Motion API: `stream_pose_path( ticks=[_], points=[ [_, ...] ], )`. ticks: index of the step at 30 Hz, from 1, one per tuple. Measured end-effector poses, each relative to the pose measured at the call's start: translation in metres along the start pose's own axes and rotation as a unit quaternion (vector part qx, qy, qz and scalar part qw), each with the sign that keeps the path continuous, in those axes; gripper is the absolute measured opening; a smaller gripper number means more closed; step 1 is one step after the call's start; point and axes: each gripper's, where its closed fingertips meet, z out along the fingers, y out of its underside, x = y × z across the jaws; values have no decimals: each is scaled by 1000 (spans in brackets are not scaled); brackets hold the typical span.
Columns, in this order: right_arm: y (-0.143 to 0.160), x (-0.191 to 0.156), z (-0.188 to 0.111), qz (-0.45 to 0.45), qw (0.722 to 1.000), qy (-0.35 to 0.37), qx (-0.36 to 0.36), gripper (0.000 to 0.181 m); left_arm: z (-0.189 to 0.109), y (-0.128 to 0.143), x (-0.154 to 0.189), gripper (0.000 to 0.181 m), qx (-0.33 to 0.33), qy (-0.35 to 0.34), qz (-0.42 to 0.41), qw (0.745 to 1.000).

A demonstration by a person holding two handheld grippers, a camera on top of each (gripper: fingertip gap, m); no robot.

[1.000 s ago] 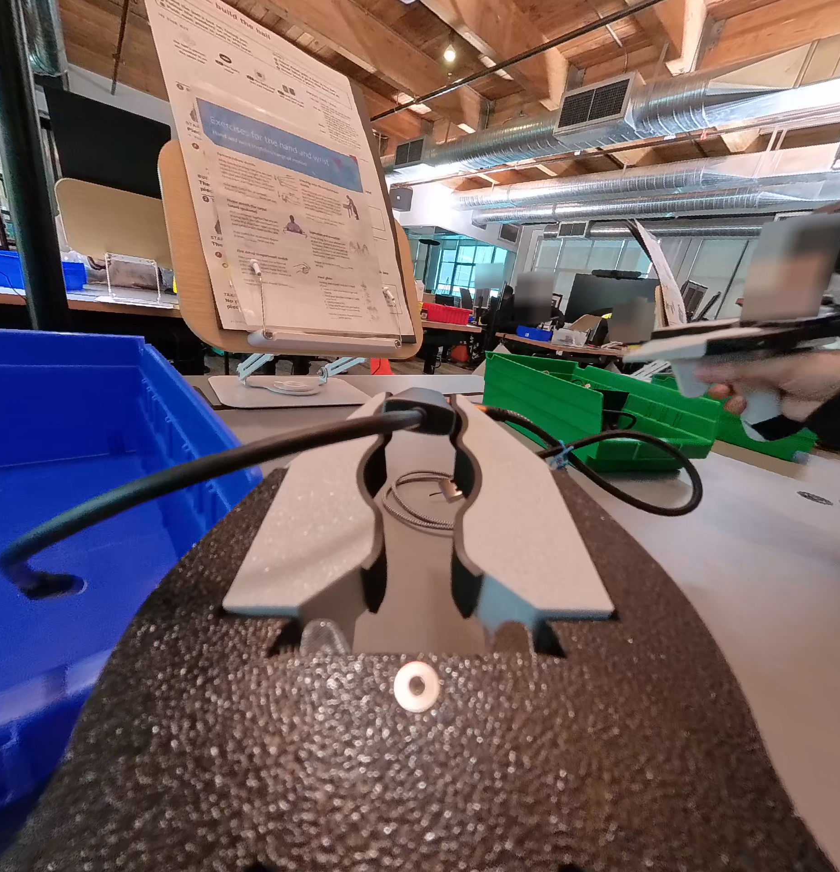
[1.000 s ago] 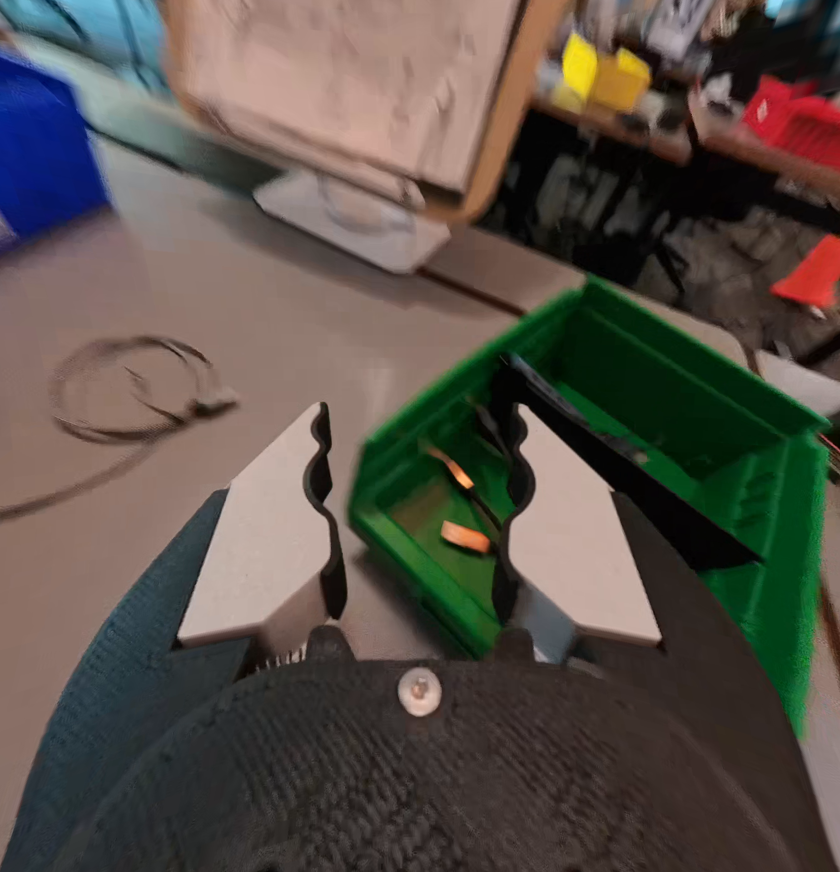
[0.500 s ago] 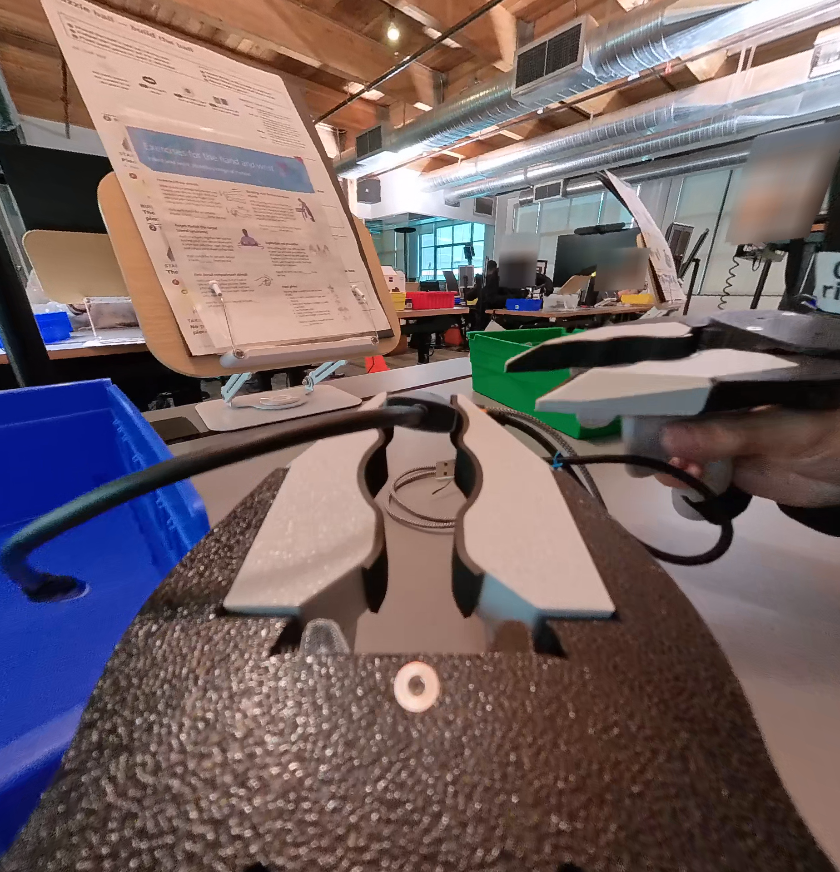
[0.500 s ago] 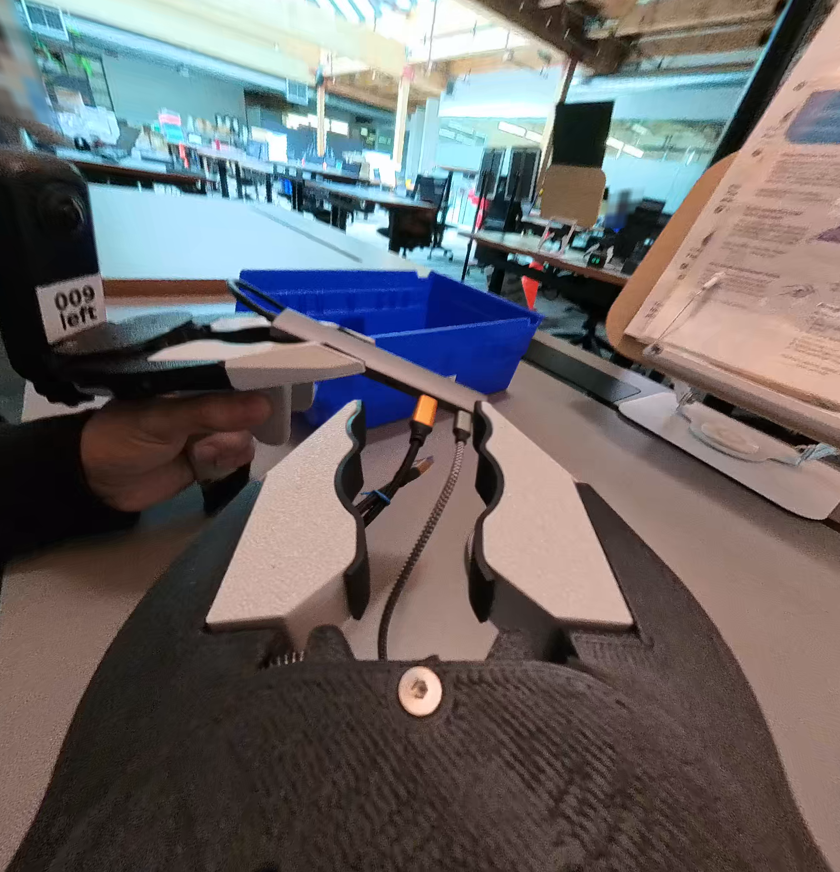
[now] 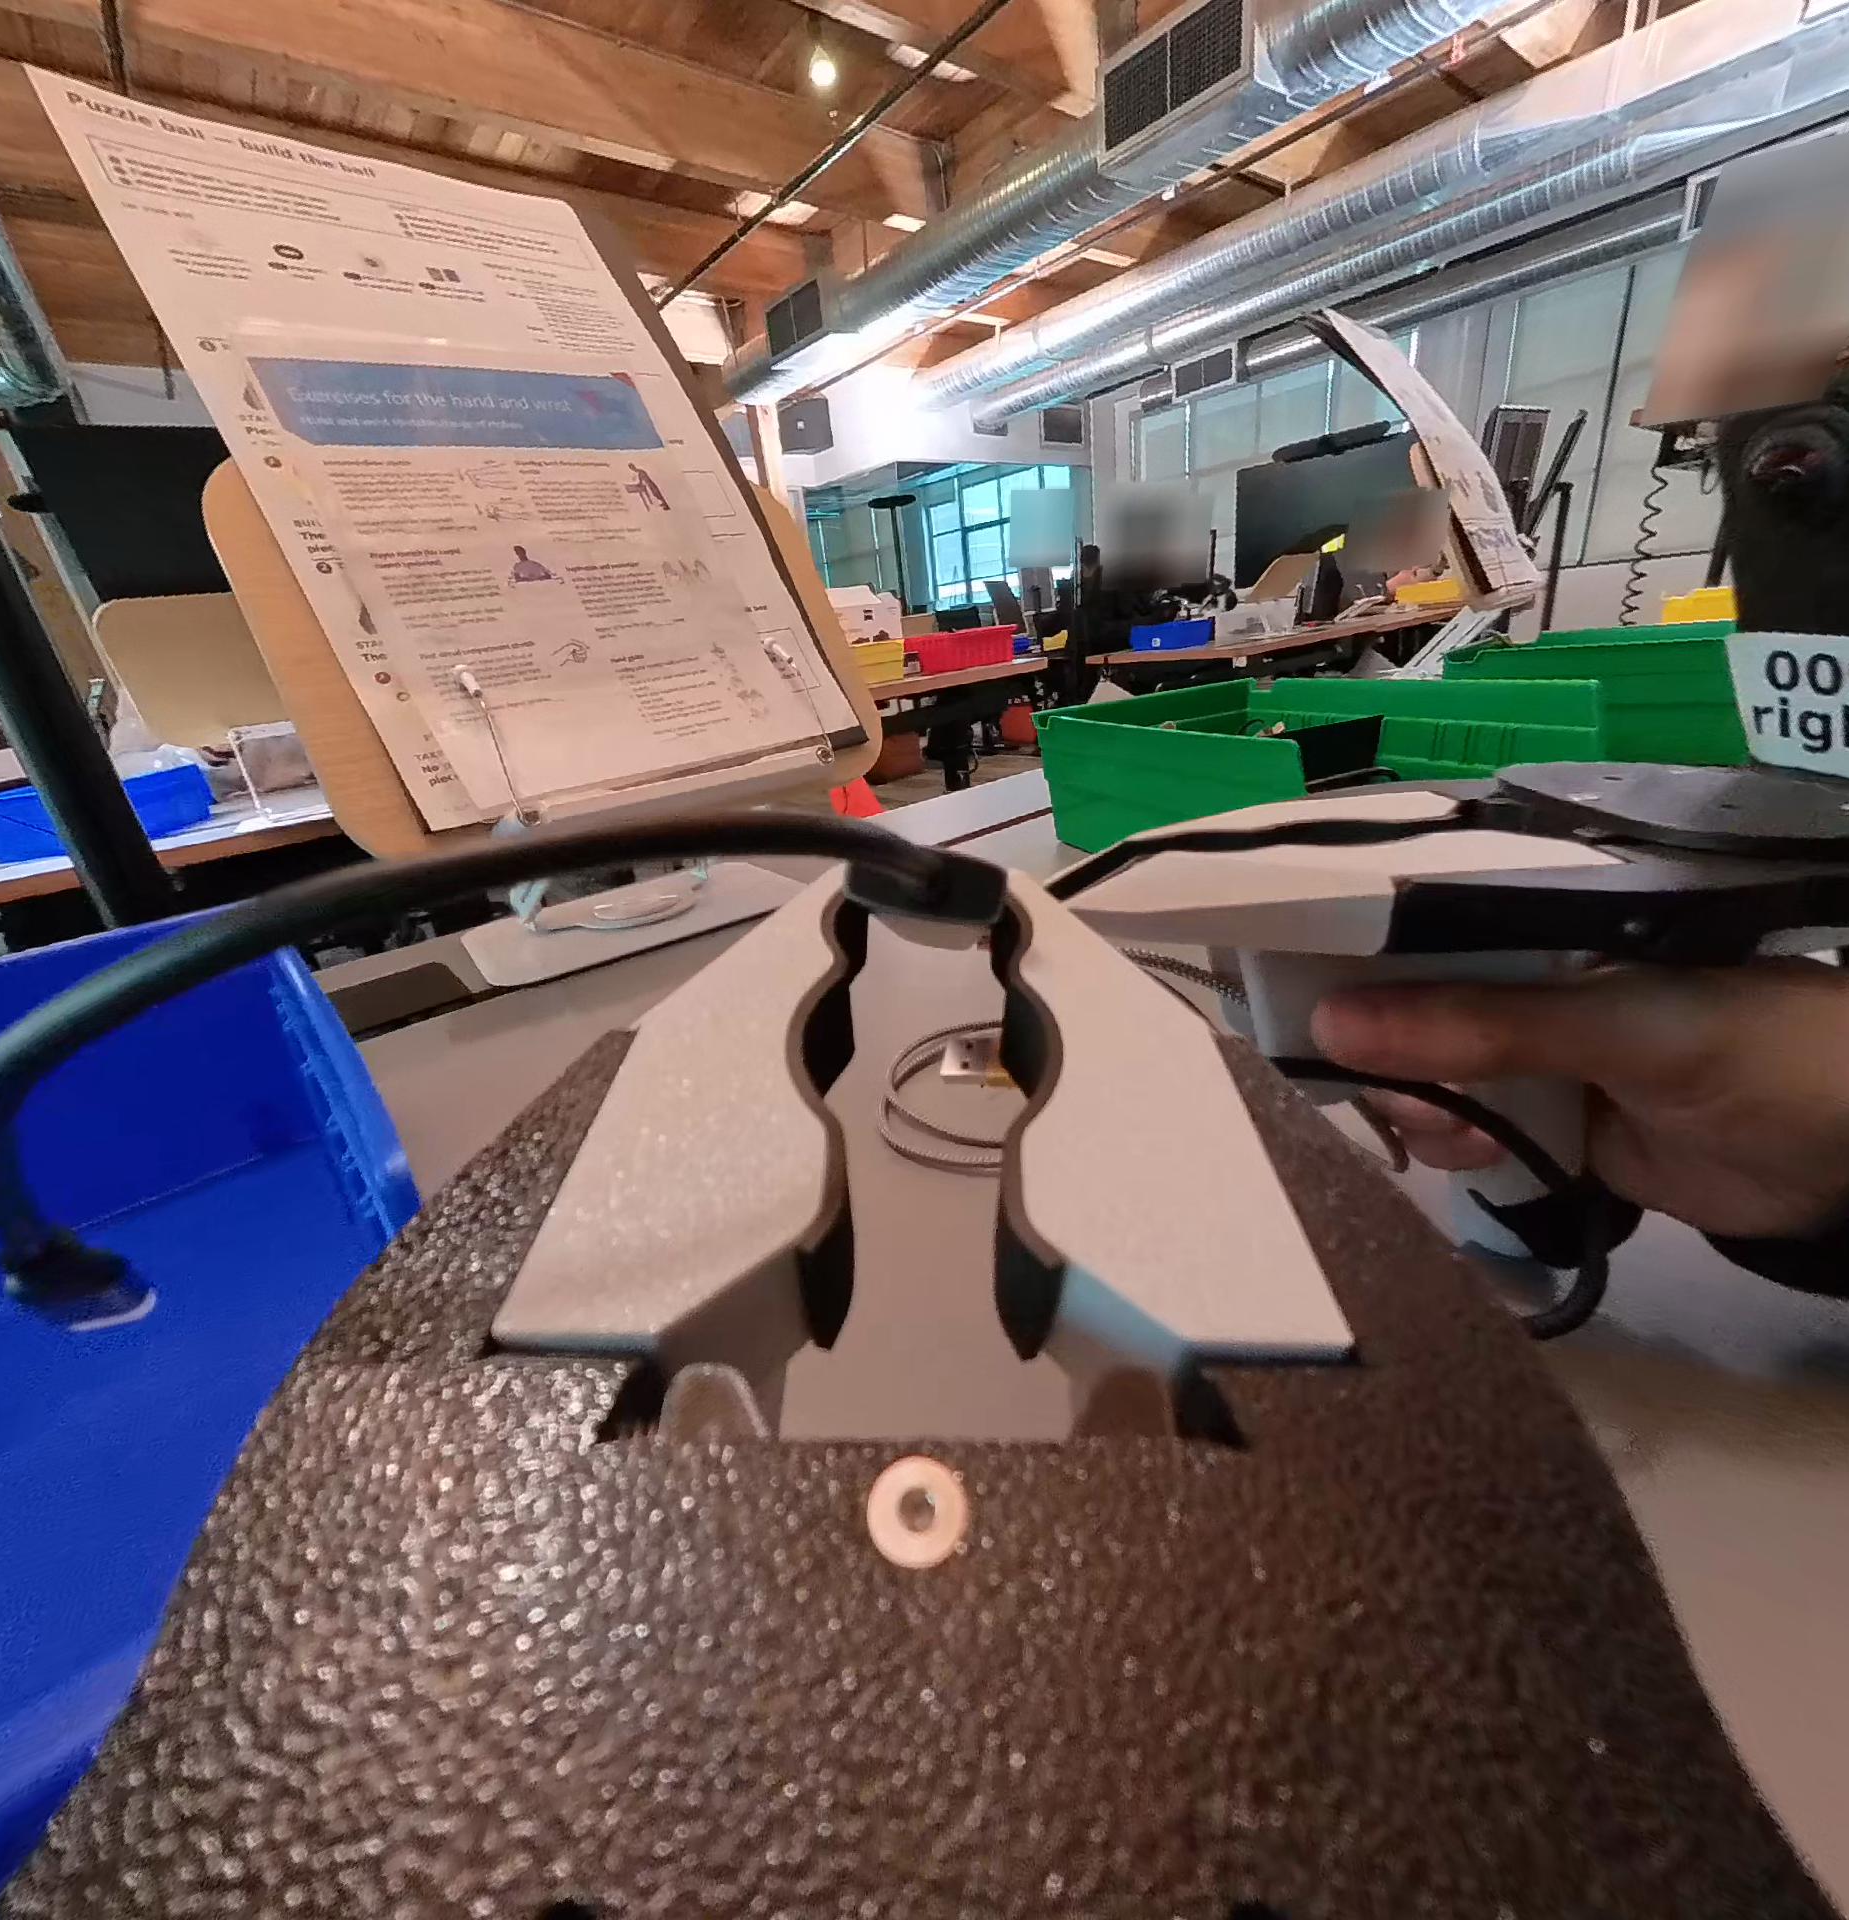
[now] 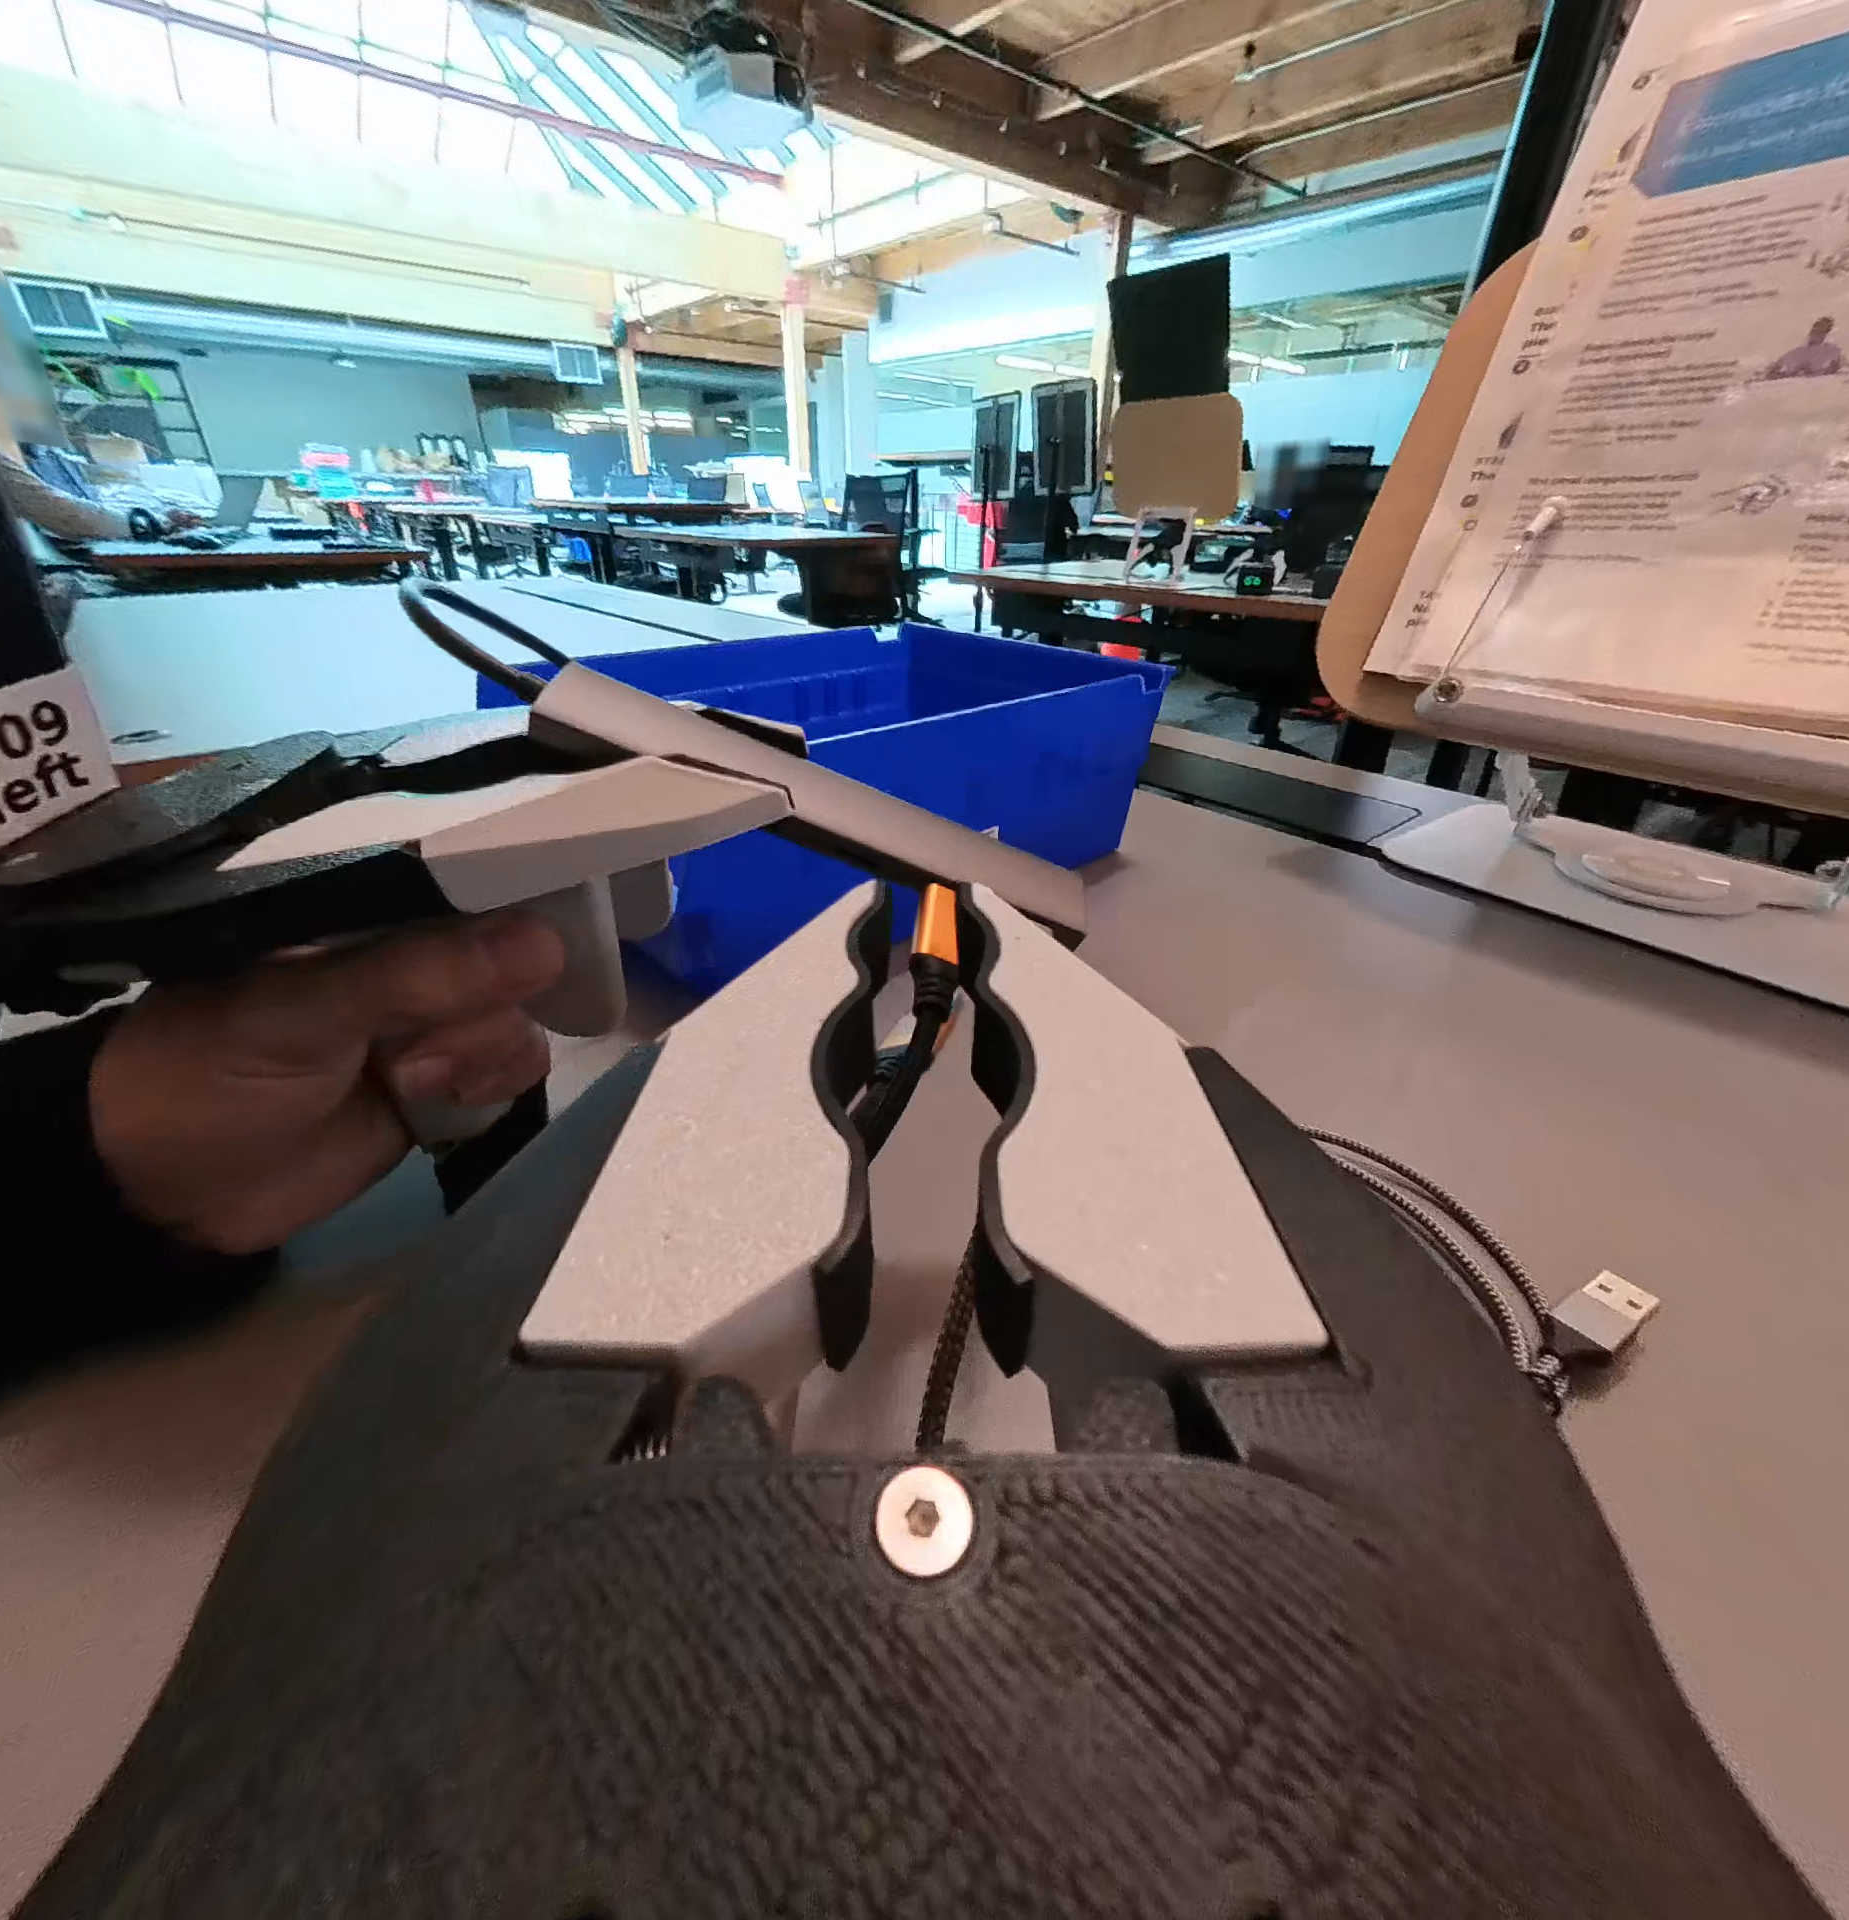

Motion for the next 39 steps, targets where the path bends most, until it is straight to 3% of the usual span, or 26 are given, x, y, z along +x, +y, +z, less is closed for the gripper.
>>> stream_pose_path(
  ticks=[7,12,17,21,35,37,39],
  points=[
    [14,2,2,-78,995,35,-54,23,-1,0,2,21,-1,-3,8,1000],
    [25,9,3,-221,967,84,-90,36,0,-1,4,21,1,-2,9,1000],
    [22,10,1,-329,932,117,-96,8,0,-3,10,21,-7,8,23,1000],
    [9,18,-6,-406,894,168,-89,6,1,-4,16,21,-25,14,68,997],
    [-2,11,-9,-527,824,193,-80,5,4,-5,19,22,-41,-12,71,997],
    [0,12,-8,-522,827,191,-85,5,6,0,18,22,-63,-10,71,995],
    [5,14,-8,-488,849,180,-86,5,7,5,18,22,-69,-4,69,995]
  ],
)
